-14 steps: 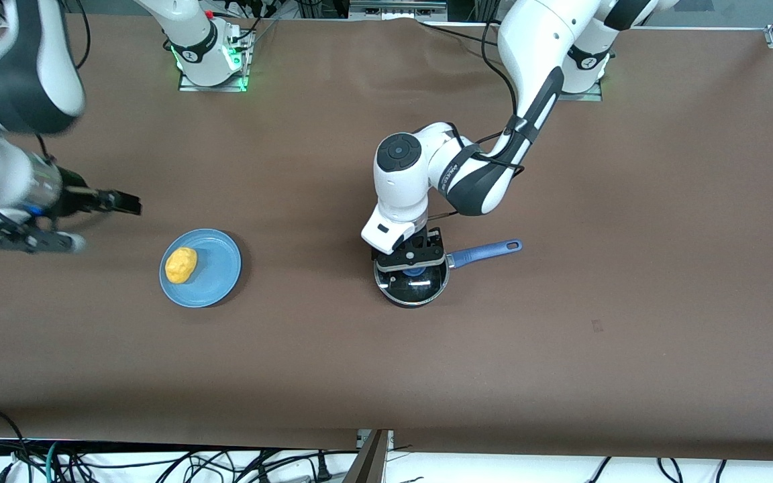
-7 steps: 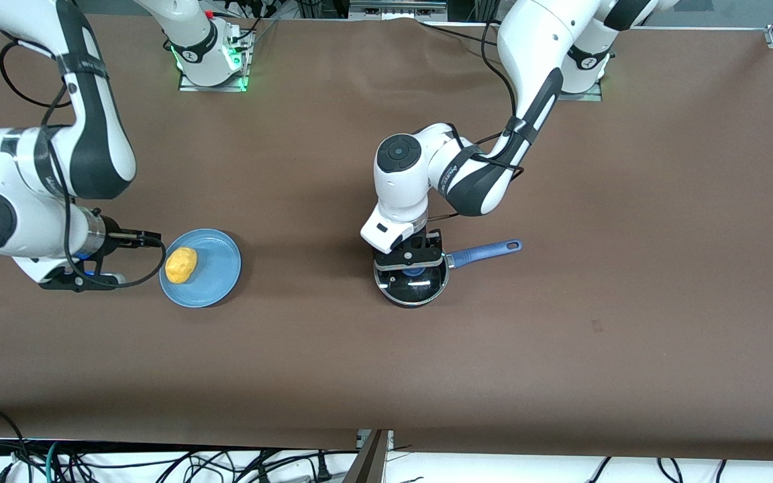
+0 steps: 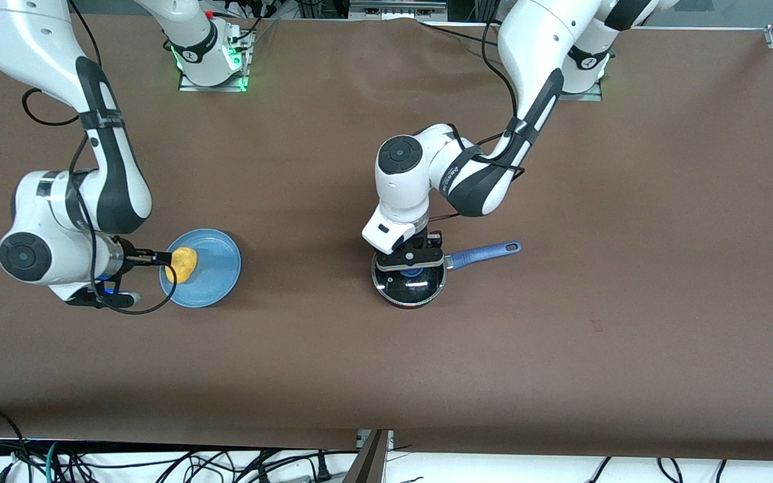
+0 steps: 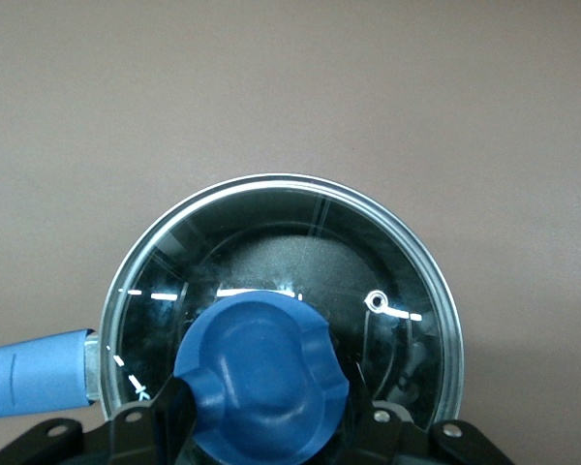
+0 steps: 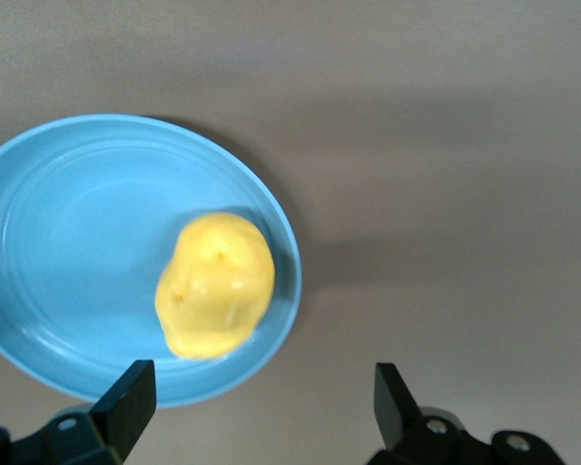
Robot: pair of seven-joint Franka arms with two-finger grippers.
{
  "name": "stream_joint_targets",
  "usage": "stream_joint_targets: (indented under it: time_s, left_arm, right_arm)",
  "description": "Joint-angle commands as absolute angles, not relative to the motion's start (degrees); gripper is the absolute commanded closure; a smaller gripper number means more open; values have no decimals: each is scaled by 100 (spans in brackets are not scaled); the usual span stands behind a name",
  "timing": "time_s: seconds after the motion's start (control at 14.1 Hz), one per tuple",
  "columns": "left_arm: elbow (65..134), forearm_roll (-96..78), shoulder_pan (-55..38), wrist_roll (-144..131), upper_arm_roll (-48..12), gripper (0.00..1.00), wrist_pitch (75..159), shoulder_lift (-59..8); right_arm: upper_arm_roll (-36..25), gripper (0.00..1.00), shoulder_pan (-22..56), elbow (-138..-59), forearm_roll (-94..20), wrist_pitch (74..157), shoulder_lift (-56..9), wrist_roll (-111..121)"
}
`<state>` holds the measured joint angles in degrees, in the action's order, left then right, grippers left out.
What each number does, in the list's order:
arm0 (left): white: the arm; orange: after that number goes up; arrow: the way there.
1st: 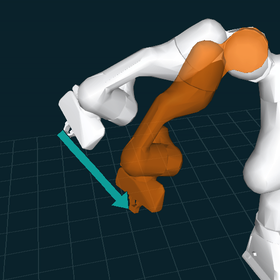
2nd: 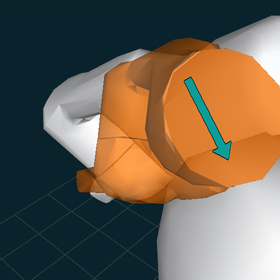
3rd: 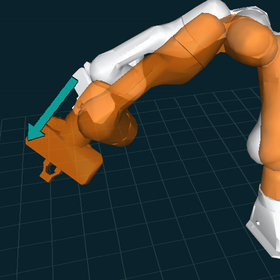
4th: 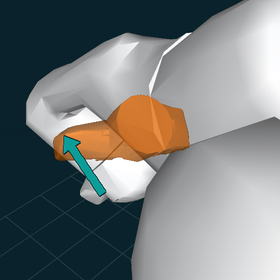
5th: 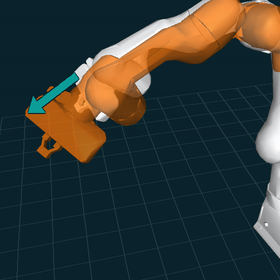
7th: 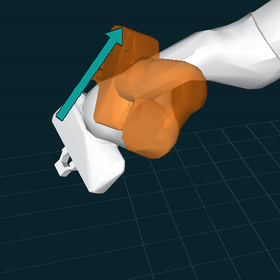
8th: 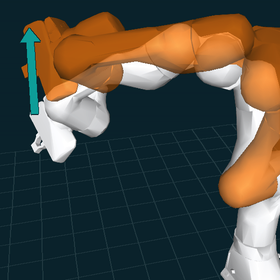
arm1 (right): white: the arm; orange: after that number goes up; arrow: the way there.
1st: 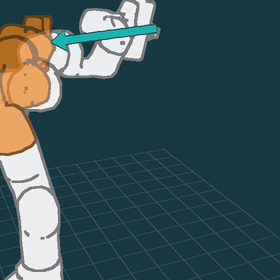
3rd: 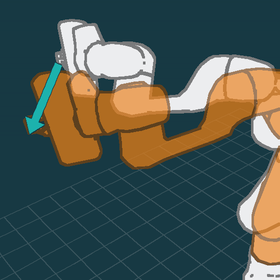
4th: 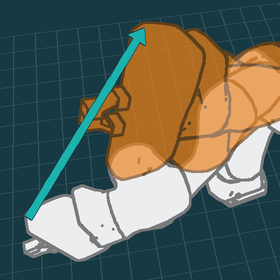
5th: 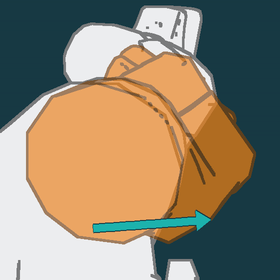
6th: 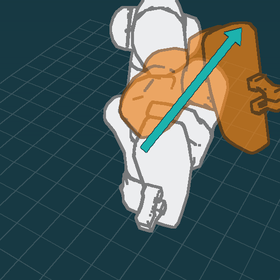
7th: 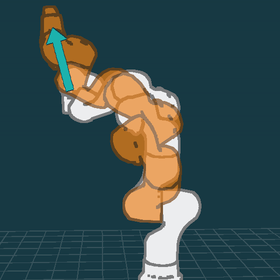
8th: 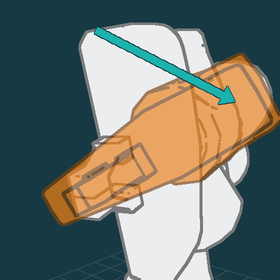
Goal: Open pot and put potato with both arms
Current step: 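Reach the right gripper to the yellow potato on the blue plate, then close the right gripper on the potato while the left gripper holds the lid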
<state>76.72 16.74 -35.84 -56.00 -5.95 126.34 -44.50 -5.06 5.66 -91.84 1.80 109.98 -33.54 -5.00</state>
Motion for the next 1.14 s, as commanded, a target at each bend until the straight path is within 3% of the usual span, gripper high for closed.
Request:
stream_joint_targets:
  time_s: [0.0, 0.21, 0.57, 0.78, 1.06]
  left_arm:
    - [7717, 1503, -3533, -5370, -615, 35, 12482, -4228]
    - [7699, 1354, -3498, -5361, -606, 35, 12375, -4061]
    - [7699, 1353, -3480, -5361, -606, 34, 12226, -3937]
    - [7699, 1336, -3446, -5405, -606, 14, 12269, -4016]
    - [7682, 1327, -3445, -5449, -598, 11, 12313, -4227]
  right_arm:
    - [-466, 0, 554, -9517, 18, 11380, -3331, -728]
    - [-448, 0, 589, -10018, 9, 11978, -3322, -976]
    - [-448, 0, 598, -10151, -43, 12199, -3331, -984]
    - [-448, 0, 615, -10151, -97, 12322, -3366, -984]
    - [-448, 1, 624, -10151, -97, 12489, -3428, -976]
